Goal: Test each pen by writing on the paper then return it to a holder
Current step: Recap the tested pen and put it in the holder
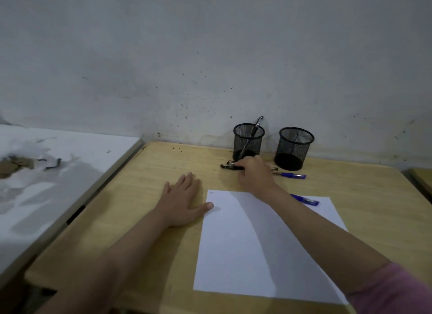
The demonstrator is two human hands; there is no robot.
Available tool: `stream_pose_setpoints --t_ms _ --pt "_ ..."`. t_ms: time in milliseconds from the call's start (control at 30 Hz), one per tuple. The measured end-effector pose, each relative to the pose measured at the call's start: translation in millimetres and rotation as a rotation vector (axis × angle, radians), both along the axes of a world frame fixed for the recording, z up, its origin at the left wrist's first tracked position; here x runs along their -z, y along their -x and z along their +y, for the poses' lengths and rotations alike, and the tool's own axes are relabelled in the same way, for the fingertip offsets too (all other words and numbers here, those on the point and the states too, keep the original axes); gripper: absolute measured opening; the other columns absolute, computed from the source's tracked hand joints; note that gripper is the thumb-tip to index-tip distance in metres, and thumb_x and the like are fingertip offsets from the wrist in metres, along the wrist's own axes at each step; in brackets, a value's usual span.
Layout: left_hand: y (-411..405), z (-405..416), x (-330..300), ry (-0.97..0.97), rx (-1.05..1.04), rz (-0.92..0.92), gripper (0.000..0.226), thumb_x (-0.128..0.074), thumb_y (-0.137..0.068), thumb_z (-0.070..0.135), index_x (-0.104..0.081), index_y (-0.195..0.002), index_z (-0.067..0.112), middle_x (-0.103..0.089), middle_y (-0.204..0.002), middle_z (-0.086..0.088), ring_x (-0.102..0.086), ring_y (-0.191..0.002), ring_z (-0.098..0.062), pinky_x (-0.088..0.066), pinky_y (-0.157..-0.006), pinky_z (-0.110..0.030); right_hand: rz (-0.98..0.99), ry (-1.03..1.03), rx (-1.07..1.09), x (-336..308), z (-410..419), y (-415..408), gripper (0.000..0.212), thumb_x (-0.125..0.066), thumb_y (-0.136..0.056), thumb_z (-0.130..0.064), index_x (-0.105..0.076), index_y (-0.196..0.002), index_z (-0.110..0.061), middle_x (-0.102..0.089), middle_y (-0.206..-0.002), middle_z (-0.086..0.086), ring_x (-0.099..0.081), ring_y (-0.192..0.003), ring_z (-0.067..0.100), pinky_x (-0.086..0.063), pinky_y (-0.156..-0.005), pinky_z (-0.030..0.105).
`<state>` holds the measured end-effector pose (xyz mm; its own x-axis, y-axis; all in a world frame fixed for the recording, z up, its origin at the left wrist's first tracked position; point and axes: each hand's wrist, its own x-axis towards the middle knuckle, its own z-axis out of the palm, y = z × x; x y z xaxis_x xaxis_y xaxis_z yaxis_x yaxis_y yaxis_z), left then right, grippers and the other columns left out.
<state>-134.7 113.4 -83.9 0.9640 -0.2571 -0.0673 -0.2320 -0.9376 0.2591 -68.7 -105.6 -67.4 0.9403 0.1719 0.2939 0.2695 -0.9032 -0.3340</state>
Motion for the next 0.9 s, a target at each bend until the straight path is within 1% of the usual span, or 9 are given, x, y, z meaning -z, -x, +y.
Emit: stream_pose_setpoints --t_ms 33,100,267,433,567,700,800,867,900 --pt "0.2 0.6 3.1 -0.008 0.004 -0.017 0.117 -0.005 -0.055 0.093 -0.008 -0.147 0.022 0.004 -0.158 -0.001 0.004 -0.145 -0.018 0.0 -0.114 -0.056 -0.001 0.02 0.005 1.0 2.9 -1.0 0.037 -0.051 -0.086 -0.012 -0.064 -0.119 -0.019 -0.066 -0.115 0.006 -0.051 -0.106 0.029 -0.047 -0.083 0.039" --pt "-1.5 0.7 6.8 0.003 -0.002 -0.045 0.119 -0.001 -0.052 0.094 -0.008 -0.147 0.022 0.003 -0.158 -0.001 0.004 -0.145 -0.018 -0.002 -0.115 -0.055 -0.017 0.061 0.018 2.9 7.4 -4.1 0.036 -0.051 -0.087 -0.011 -0.064 -0.12 -0.018 -0.066 -0.115 0.006 -0.051 -0.105 0.029 -0.045 -0.083 0.039" --pt "-4.1 0.9 10.8 0.018 -0.009 -0.074 0.107 -0.02 -0.062 0.089 -0.012 -0.147 0.024 0.0 -0.158 0.001 0.001 -0.145 -0.017 -0.005 -0.115 -0.053 -0.011 0.055 0.033 2.8 11.9 -16.3 0.027 -0.054 -0.09 -0.02 -0.069 -0.112 -0.02 -0.064 -0.109 0.004 -0.05 -0.103 0.027 -0.043 -0.084 0.038" --pt "-5.3 1.5 12.4 0.025 -0.015 -0.084 0.1 -0.022 -0.067 0.084 -0.014 -0.146 0.025 -0.001 -0.158 0.001 0.001 -0.145 -0.016 -0.006 -0.115 -0.053 0.008 0.068 0.022 5.4 15.2 -21.8 0.023 -0.057 -0.09 -0.023 -0.069 -0.11 -0.02 -0.059 -0.113 0.005 -0.047 -0.11 0.027 -0.039 -0.089 0.039" --pt "-5.4 0.7 10.9 0.022 -0.015 -0.086 0.1 -0.021 -0.066 0.084 -0.015 -0.146 0.025 -0.002 -0.158 0.001 -0.001 -0.145 -0.017 -0.007 -0.115 -0.054 -0.033 0.068 -0.017 8.7 15.8 -19.5 0.019 -0.057 -0.089 -0.022 -0.067 -0.105 -0.019 -0.063 -0.113 0.0 -0.046 -0.11 0.024 -0.034 -0.09 0.037" --pt "-2.5 0.6 9.5 0.062 -0.03 -0.09 0.102 -0.024 -0.064 0.085 -0.017 -0.146 0.024 -0.005 -0.158 0.001 -0.003 -0.145 -0.016 -0.007 -0.115 -0.053 -0.153 -0.057 -0.111 4.7 16.0 -9.4 0.015 -0.059 -0.087 -0.018 -0.069 -0.098 -0.016 -0.067 -0.102 -0.002 -0.05 -0.101 0.025 -0.032 -0.088 0.039" --pt "1.2 -1.8 3.8 0.122 -0.08 -0.074 0.109 -0.031 -0.064 0.084 -0.01 -0.147 0.017 -0.011 -0.157 0.0 -0.008 -0.144 -0.017 -0.005 -0.115 -0.054 -0.331 -0.14 -0.191 -3.3 14.7 4.5 0.01 -0.062 -0.082 -0.018 -0.069 -0.089 -0.015 -0.068 -0.089 -0.002 -0.054 -0.086 0.026 -0.042 -0.078 0.042" --pt "6.1 -5.8 -1.0 0.241 -0.16 -0.099 0.105 -0.043 -0.068 0.081 -0.014 -0.146 0.017 -0.022 -0.155 0.0 -0.017 -0.143 -0.019 -0.007 -0.114 -0.054 -0.441 -0.154 -0.237 -7.8 12.3 19.3 0.011 -0.06 -0.084 -0.021 -0.068 -0.089 -0.018 -0.067 -0.087 -0.005 -0.05 -0.085 0.02 -0.039 -0.075 0.036" --pt "10.3 -9.3 -4.7 0.365 -0.2 -0.124 0.101 -0.049 -0.069 0.078 -0.019 -0.146 0.019 -0.029 -0.152 0.001 -0.025 -0.14 -0.018 -0.014 -0.114 -0.051 -0.487 -0.148 -0.262 -9.0 10.7 27.8 0.012 -0.058 -0.085 -0.023 -0.068 -0.09 -0.019 -0.067 -0.087 -0.006 -0.048 -0.086 0.017 -0.037 -0.074 0.034"
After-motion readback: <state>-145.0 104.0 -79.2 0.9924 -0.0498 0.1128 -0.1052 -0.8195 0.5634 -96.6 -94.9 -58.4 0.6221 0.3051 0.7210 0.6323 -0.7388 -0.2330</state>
